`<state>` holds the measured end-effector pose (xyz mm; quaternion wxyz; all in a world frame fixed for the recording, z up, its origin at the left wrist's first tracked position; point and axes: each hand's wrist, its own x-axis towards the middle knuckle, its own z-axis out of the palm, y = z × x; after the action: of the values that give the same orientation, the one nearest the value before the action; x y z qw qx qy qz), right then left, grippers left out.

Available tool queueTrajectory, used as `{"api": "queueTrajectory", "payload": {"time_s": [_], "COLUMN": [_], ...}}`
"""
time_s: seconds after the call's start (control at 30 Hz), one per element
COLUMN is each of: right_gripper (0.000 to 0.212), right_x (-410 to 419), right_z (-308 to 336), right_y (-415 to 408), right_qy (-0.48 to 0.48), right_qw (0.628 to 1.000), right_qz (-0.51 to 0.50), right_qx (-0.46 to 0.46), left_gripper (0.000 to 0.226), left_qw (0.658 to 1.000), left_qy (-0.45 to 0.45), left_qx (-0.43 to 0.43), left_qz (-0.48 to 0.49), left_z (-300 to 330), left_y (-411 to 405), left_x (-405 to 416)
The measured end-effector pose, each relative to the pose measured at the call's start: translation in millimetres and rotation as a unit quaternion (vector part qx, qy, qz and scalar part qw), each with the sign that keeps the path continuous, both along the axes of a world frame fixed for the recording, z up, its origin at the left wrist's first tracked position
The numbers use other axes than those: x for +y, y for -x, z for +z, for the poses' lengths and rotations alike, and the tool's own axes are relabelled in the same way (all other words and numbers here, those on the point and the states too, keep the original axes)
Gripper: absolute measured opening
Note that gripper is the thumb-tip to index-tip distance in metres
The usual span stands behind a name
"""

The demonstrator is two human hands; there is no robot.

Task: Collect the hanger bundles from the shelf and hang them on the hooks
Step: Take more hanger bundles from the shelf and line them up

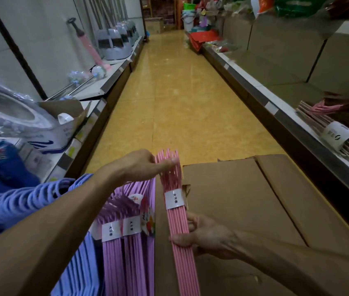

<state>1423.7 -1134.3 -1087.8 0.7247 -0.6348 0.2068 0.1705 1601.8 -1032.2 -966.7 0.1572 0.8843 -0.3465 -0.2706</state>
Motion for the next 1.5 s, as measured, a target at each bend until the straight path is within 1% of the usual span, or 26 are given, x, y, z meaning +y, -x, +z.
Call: {"api": "queueTrajectory", "payload": {"time_s": [0.03, 0.1, 0.17, 0.23, 0.3, 0.4, 0.57, 0.7, 0.8, 0.87, 0.93, 1.0, 1.03, 1.07, 1.13, 1.2, 1.23, 1.3, 1.37, 1.43, 1.5], "right_gripper": [0.038, 0.034, 0.032, 0.034, 0.041, 0.045, 0.048, 0.045, 0.033, 0.023, 0.018, 0.015, 0.018, 0.019, 0.01, 0.023, 0.025, 0.021, 0.016, 0.019, 0.019], "right_x": [5, 17, 29, 40, 49, 57, 58, 57, 51, 43, 34, 24, 19, 13, 0, -16, -26, -47, -71, -100, -132], "right_z": [-7, -20, -31, -40, -47, -54, -53, -45, -36, -28, -18, -5, 3, 10, 24, 35, 39, 47, 53, 61, 71], "right_y": [-5, -13, -20, -24, -26, -28, -31, -35, -34, -27, -15, 3, 12, 22, 41, 57, 64, 75, 84, 92, 100], "right_qy": [0.006, 0.01, 0.017, 0.018, 0.013, 0.011, 0.026, 0.072, 0.099, 0.125, 0.163, 0.22, 0.257, 0.29, 0.315, 0.334, 0.341, 0.349, 0.346, 0.324, 0.311], "right_qw": [1.0, 1.0, 1.0, 1.0, 1.0, 1.0, 0.999, 0.996, 0.992, 0.988, 0.984, 0.973, 0.963, 0.953, 0.944, 0.938, 0.936, 0.935, 0.938, 0.945, 0.946], "right_qz": [0.002, 0.004, 0.002, -0.011, -0.02, -0.021, 0.0, 0.036, 0.071, 0.081, 0.07, 0.067, 0.079, 0.089, 0.101, 0.092, 0.085, 0.053, 0.003, -0.044, -0.087], "right_qx": [0.001, 0.004, 0.005, 0.011, 0.018, 0.019, 0.027, 0.034, 0.031, 0.031, 0.032, 0.013, 0.001, -0.012, -0.019, -0.018, -0.018, -0.025, -0.02, 0.004, 0.009], "left_gripper": [0.095, 0.09, 0.091, 0.084, 0.078, 0.077, 0.07, 0.067, 0.072, 0.073, 0.067, 0.053, 0.046, 0.039, 0.029, 0.025, 0.027, 0.027, 0.022, 0.02, 0.021], "left_qw": [0.999, 0.992, 0.987, 0.989, 0.989, 0.986, 0.987, 0.982, 0.98, 0.982, 0.983, 0.98, 0.977, 0.974, 0.968, 0.96, 0.954, 0.941, 0.927, 0.911, 0.898], "left_qy": [-0.034, -0.078, -0.093, -0.077, -0.068, -0.073, -0.071, -0.085, -0.076, -0.037, 0.03, 0.116, 0.156, 0.187, 0.226, 0.269, 0.295, 0.336, 0.37, 0.403, 0.428], "left_qx": [-0.039, -0.1, -0.133, -0.123, -0.117, -0.134, -0.129, -0.157, -0.172, -0.176, -0.168, -0.149, -0.133, -0.119, -0.097, -0.056, -0.03, 0.02, 0.055, 0.08, 0.1], "left_qz": [-0.006, -0.008, -0.022, -0.041, -0.057, -0.067, -0.065, -0.066, -0.064, -0.064, -0.066, -0.061, -0.057, -0.056, -0.056, -0.044, -0.038, -0.034, -0.034, -0.031, -0.026], "left_z": [-3, -10, -15, -18, -22, -27, -28, -32, -32, -28, -22, -15, -11, -8, -2, 4, 7, 12, 16, 20, 23], "left_y": [-5, -13, -20, -21, -22, -25, -29, -31, -26, -20, -11, -1, 5, 12, 25, 41, 50, 68, 85, 101, 113], "left_x": [5, 14, 21, 28, 34, 39, 41, 37, 32, 27, 19, 8, 2, -5, -21, -39, -50, -71, -93, -114, -136]}}
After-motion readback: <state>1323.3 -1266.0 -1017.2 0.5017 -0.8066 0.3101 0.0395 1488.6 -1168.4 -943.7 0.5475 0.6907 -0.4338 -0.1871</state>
